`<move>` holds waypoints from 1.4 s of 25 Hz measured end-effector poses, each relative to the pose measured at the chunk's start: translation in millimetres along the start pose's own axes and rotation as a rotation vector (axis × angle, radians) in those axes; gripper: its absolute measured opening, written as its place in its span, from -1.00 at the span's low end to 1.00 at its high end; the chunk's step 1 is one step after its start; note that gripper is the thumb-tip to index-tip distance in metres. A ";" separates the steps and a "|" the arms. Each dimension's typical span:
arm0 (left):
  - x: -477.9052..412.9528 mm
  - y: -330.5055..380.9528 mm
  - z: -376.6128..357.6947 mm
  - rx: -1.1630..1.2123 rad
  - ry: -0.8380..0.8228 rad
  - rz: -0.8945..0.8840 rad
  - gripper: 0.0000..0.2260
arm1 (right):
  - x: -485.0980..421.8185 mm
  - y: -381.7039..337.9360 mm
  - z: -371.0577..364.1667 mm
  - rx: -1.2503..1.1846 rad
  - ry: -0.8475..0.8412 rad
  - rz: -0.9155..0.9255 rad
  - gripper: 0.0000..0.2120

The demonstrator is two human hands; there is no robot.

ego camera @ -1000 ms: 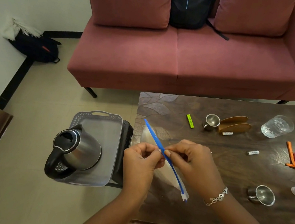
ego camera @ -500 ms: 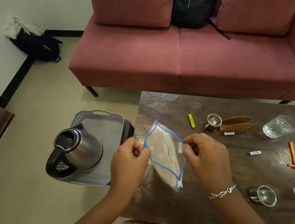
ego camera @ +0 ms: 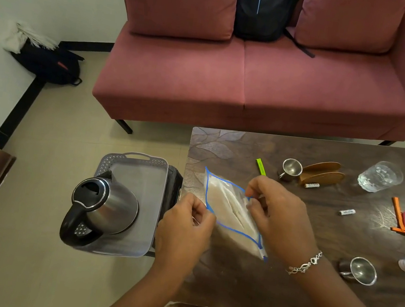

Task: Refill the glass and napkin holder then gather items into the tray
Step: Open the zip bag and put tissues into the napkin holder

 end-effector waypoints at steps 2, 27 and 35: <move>1.5 6.5 1.5 -0.024 0.065 -0.179 -0.90 | -2.0 -3.3 1.9 0.050 -0.006 0.089 -0.76; -5.7 21.4 -27.4 -0.249 -0.084 -0.654 -0.61 | 23.0 -18.0 -10.5 0.264 -0.028 0.323 -0.89; 0.0 20.2 -28.4 -0.257 -0.064 -0.690 -0.60 | 3.7 -27.0 -40.3 0.257 -0.287 0.058 -0.73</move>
Point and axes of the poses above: each hand's wrist, its own x-axis away from the middle knuckle, its own z-axis out of the back of the hand, y = z × x, the point moved 5 cm from there along -x, towards the middle knuckle, and after that the axes turned 15 degrees about x, right-handed, at the moved point
